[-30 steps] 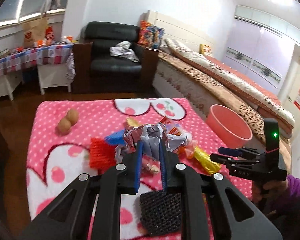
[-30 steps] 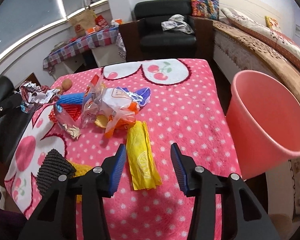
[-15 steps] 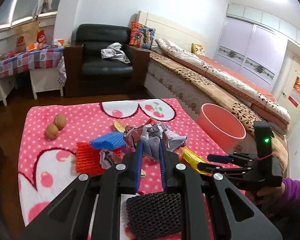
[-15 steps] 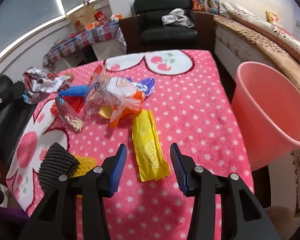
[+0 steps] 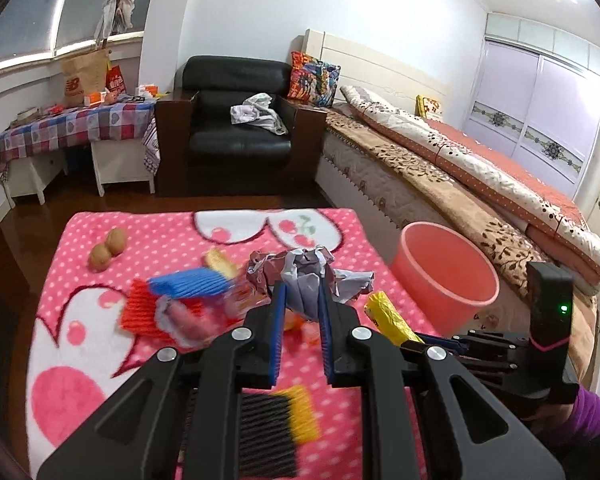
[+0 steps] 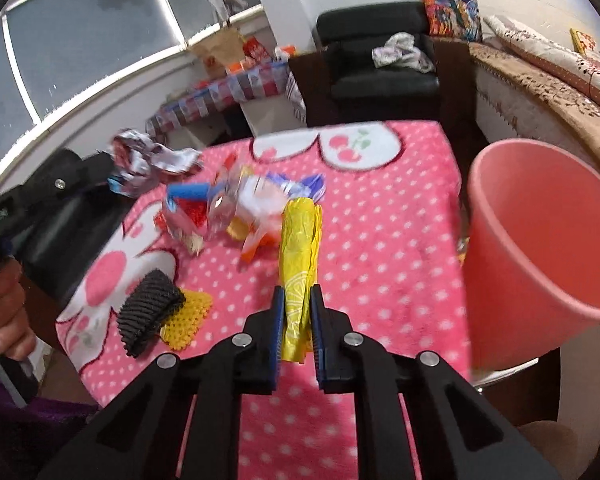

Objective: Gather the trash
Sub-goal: 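Carry both wrappers over the pink bucket and open both grippers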

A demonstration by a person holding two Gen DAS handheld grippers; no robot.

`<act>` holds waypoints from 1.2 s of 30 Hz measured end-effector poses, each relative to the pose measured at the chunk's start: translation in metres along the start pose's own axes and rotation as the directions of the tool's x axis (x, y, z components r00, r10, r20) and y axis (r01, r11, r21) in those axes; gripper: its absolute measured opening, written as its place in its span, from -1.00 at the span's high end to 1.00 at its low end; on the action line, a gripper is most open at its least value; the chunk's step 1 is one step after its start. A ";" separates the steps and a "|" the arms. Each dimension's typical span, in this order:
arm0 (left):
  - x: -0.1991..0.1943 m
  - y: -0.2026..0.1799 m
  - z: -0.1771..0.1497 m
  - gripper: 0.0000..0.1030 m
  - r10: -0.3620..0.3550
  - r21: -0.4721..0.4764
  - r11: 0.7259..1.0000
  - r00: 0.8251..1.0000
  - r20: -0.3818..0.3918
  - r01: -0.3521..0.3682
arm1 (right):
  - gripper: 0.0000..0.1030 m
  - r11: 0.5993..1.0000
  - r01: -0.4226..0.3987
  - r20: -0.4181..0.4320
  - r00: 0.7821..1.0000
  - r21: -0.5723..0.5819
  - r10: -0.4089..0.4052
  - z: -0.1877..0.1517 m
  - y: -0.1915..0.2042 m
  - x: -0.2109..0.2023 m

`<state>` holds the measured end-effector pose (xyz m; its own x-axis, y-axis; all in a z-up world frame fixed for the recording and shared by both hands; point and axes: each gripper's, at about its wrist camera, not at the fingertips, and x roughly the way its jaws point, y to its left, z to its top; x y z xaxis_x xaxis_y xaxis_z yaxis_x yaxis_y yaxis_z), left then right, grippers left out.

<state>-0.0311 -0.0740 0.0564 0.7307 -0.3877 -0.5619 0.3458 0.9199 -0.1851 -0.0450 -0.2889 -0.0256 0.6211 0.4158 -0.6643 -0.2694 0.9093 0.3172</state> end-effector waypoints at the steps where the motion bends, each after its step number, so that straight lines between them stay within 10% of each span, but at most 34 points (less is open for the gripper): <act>1: 0.004 -0.009 0.004 0.70 -0.012 0.001 1.000 1.000 0.004 0.012 | 0.77 1.000 0.004 0.021 1.000 0.004 -0.004 0.003 -0.006 -0.007; 15: 0.072 -0.095 0.026 0.70 -0.141 0.073 0.987 0.990 -0.024 0.143 | 0.77 0.983 0.132 0.144 0.978 0.126 -0.150 0.033 -0.102 -0.052; 36: 0.167 -0.176 0.015 0.70 -0.276 0.133 0.944 0.945 -0.177 0.301 | 0.73 0.902 0.291 0.091 0.938 0.320 -0.335 0.019 -0.186 -0.059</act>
<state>0.0387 -0.3020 0.0071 0.4909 -0.6098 -0.6223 0.6248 0.7441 -0.2363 -0.0181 -0.4829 -0.0325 0.7394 0.0836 -0.6680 0.1736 0.9350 0.3092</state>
